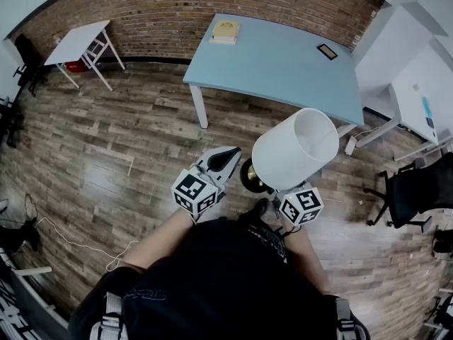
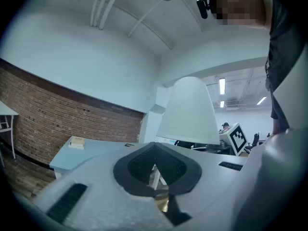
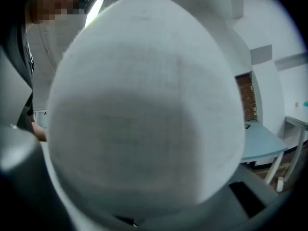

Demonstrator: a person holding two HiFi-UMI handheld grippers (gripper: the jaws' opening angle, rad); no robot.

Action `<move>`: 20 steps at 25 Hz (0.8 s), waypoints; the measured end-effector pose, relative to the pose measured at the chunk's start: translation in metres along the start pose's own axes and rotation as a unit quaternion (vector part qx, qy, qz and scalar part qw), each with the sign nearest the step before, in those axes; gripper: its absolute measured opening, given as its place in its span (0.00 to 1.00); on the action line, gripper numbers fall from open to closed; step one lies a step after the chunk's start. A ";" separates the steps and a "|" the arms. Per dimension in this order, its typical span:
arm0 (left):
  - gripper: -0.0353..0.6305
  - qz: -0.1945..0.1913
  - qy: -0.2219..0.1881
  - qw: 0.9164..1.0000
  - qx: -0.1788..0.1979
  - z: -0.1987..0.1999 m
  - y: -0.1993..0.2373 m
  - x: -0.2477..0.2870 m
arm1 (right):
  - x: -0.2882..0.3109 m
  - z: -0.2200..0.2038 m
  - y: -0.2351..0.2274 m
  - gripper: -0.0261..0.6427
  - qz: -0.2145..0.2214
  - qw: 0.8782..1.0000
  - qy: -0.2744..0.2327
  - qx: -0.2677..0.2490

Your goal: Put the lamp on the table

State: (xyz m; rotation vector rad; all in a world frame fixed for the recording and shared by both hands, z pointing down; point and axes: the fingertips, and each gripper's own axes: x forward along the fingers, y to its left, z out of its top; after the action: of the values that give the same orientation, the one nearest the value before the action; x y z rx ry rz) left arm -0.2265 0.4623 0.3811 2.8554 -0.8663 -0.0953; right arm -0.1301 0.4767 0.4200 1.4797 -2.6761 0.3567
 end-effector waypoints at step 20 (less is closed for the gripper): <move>0.07 -0.005 0.032 0.999 0.018 -0.033 0.005 0.162 | 0.004 0.015 -0.138 0.21 -0.037 0.999 -0.017 0.010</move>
State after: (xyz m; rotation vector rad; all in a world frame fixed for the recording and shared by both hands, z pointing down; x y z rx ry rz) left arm -0.0908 0.3726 0.4123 2.8797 -0.8488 0.0116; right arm -0.0154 0.3997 0.4296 1.5989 -2.6437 0.3572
